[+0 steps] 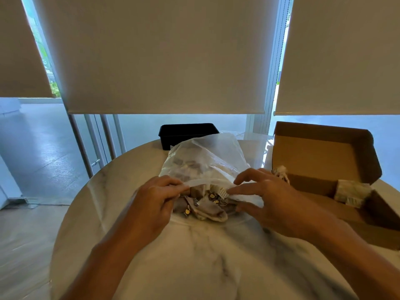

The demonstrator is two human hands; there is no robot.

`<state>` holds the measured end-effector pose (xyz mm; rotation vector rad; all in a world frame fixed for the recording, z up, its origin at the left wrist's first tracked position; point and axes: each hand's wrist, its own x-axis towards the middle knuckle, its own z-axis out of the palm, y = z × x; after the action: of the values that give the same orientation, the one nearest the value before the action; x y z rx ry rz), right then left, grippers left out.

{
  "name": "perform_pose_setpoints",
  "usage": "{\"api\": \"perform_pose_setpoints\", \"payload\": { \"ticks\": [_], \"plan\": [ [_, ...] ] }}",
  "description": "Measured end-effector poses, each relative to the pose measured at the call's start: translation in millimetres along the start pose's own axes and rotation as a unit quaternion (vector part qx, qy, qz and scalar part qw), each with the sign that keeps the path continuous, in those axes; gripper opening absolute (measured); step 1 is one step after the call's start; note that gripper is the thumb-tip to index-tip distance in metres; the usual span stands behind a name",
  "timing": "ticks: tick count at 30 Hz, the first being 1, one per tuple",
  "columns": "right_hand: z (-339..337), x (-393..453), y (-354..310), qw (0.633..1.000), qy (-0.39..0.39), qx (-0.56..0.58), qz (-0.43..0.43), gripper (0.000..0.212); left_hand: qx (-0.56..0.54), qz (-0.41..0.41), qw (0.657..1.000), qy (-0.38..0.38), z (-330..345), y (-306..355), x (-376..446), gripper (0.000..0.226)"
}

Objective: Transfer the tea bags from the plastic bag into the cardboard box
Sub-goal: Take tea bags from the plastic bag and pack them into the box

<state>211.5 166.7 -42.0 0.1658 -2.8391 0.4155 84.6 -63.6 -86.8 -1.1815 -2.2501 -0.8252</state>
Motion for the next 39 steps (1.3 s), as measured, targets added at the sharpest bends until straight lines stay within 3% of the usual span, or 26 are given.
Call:
{"api": "perform_pose_setpoints", "payload": {
  "ticks": [5, 8, 12, 19, 22, 24, 26, 29, 33, 36, 39],
  "plan": [
    [1, 2, -2, 0.997, 0.005, -0.079, -0.001, 0.059, 0.003, -0.001, 0.999, 0.035, 1, 6, 3, 0.034],
    [0, 3, -3, 0.996, 0.005, -0.092, -0.007, 0.051, 0.000, 0.010, 0.999, 0.042, -1, 7, 2, 0.039],
    [-3, 3, -2, 0.993, -0.014, -0.115, 0.002, 0.044, 0.006, 0.007, 0.998, 0.060, -1, 7, 1, 0.030],
    [0, 1, -2, 0.998, -0.034, -0.050, 0.024, 0.086, 0.007, 0.000, 0.999, 0.054, 9, 12, 4, 0.045],
    [-1, 1, 0, 0.998, -0.049, 0.006, 0.029, 0.099, 0.006, -0.005, 0.998, 0.061, 6, 29, 2, 0.041],
    [-2, 1, 2, 0.998, -0.054, 0.025, 0.029, 0.105, 0.021, 0.035, 0.997, 0.061, 3, 44, 2, 0.032],
    [-2, 1, 3, 0.997, -0.056, 0.038, 0.031, 0.107, 0.010, 0.072, 0.997, 0.005, 7, 59, 5, 0.025],
    [-2, 2, 5, 0.997, -0.051, 0.050, 0.023, 0.106, -0.016, 0.039, 0.991, -0.124, 18, 73, 20, 0.023],
    [-3, 3, 6, 0.995, -0.054, 0.081, 0.031, 0.103, 0.075, 0.022, 0.970, -0.231, 28, 79, 46, 0.037],
    [-5, 2, 7, 0.994, -0.051, 0.088, 0.027, 0.099, 0.163, -0.025, 0.927, -0.337, 36, 79, 56, 0.050],
    [-4, 1, 9, 0.995, -0.047, 0.086, 0.025, 0.097, 0.194, -0.039, 0.911, -0.362, 42, 81, 58, 0.050]
  ]
}}
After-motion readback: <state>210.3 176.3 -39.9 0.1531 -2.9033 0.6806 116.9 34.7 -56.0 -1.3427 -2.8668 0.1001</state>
